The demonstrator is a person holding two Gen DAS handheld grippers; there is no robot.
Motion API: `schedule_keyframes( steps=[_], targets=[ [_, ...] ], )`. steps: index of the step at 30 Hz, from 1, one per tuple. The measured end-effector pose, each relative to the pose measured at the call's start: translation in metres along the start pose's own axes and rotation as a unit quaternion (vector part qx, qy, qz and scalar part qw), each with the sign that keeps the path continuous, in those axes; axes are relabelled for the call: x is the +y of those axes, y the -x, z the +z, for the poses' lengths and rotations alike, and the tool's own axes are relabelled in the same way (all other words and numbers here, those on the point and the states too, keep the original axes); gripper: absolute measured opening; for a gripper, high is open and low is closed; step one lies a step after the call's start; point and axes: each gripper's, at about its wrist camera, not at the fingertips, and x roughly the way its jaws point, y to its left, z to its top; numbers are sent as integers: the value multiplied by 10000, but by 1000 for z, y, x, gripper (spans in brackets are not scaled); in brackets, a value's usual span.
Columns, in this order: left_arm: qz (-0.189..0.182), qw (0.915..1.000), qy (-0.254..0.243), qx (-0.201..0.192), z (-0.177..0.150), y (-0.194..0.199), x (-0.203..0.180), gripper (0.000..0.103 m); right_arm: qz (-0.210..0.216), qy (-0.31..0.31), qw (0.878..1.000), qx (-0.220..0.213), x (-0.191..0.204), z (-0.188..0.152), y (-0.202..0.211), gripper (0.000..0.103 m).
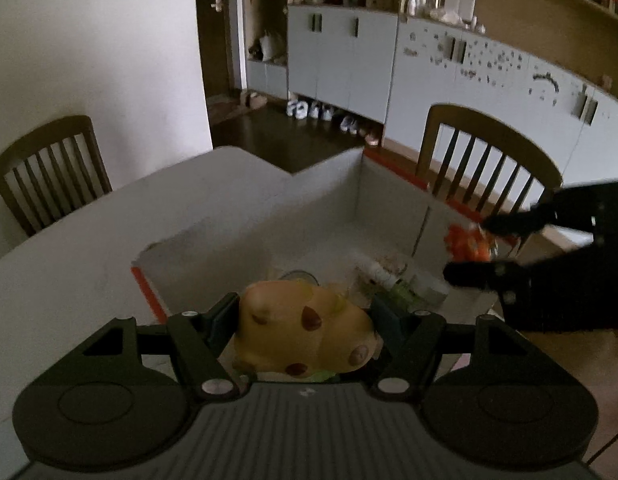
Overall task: Organize objects
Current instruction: 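Lower and release the pig toy and orange toy into the box with both tools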
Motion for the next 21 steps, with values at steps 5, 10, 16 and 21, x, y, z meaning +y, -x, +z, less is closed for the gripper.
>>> schedule_keyframes(
  steps=[5, 10, 16, 21],
  targets=[
    [22, 9997, -53, 233, -5, -24, -9, 71, 74, 1, 9998, 167, -9, 0, -22, 59],
    [37, 9992, -206, 332, -9, -39, -14, 71, 107, 97, 9995, 278, -10, -5, -37, 59],
    [62, 9982, -445, 402, -17, -48, -16, 71, 129, 211, 9989, 403, -8, -8, -49, 59],
    [72, 9978, -474, 462, -16, -54, -14, 72, 119, 241, 9983, 515, -7, -11, -57, 60]
  ],
)
